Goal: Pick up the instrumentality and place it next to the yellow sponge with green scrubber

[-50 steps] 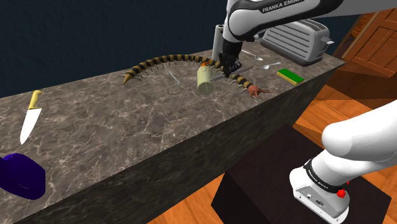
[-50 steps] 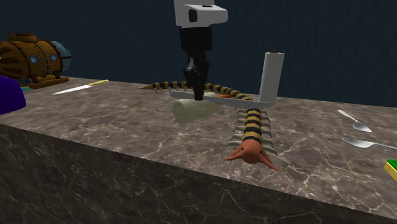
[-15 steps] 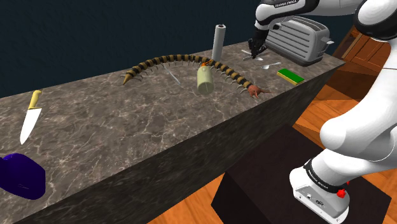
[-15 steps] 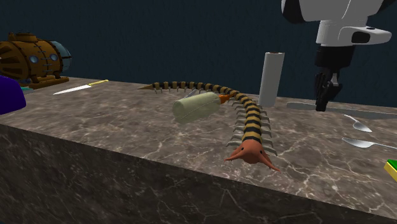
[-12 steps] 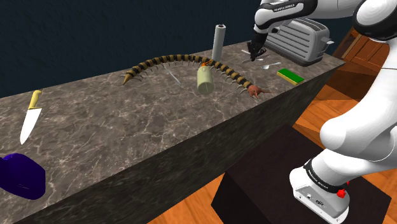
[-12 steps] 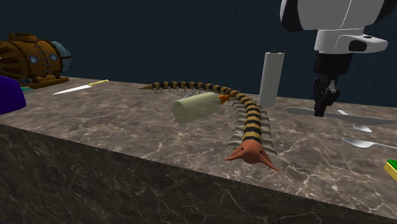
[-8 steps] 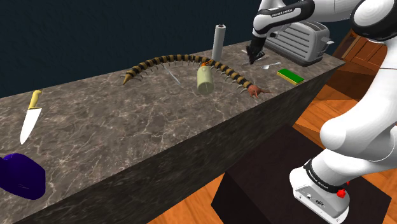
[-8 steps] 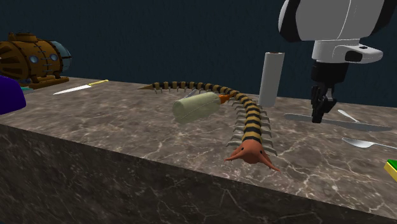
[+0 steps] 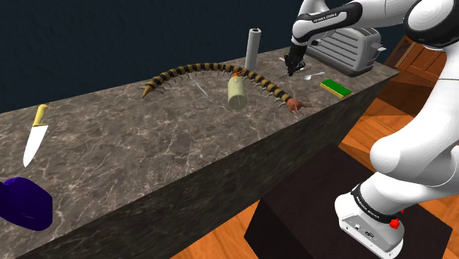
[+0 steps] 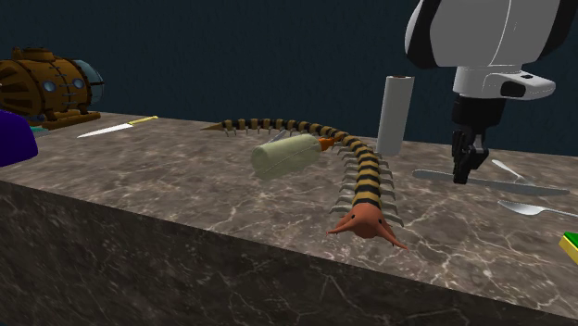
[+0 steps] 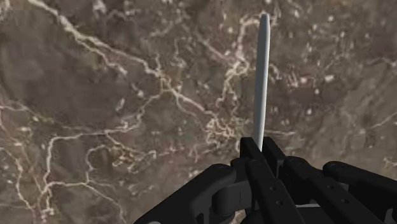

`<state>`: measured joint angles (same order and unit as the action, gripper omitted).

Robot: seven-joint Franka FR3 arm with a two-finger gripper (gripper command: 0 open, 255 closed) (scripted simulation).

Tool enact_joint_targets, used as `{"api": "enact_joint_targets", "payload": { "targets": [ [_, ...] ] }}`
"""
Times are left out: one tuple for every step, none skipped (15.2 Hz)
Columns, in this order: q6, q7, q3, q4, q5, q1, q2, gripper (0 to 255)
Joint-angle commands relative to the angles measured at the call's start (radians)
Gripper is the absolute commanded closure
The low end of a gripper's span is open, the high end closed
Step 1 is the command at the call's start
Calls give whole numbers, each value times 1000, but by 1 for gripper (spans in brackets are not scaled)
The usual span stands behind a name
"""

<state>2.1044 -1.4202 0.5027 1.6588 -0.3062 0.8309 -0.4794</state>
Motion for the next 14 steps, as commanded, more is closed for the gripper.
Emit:
{"api": "enact_joint_targets", "payload": {
  "targets": [
    [0, 0, 0, 0, 0, 0, 0, 0],
    [0, 0, 0, 0, 0, 0, 0, 0],
    [0, 0, 0, 0, 0, 0, 0, 0],
    [0, 0, 0, 0, 0, 0, 0, 0],
    [0, 0, 0, 0, 0, 0, 0, 0],
    [0, 0, 0, 0, 0, 0, 0, 0],
    [-26, 6, 5, -12, 10, 2, 15, 0],
    [-52, 11, 10, -26, 19, 4, 29, 0],
    [-79, 17, 15, -42, 27, 6, 42, 0],
    [-100, 21, 18, -55, 33, 6, 52, 0],
    [-100, 21, 18, -55, 33, 6, 52, 0],
    [-100, 21, 18, -55, 33, 6, 52, 0],
    [-100, 21, 18, -55, 33, 6, 52, 0],
    [-100, 21, 18, -55, 33, 6, 52, 0]
  ]
}}
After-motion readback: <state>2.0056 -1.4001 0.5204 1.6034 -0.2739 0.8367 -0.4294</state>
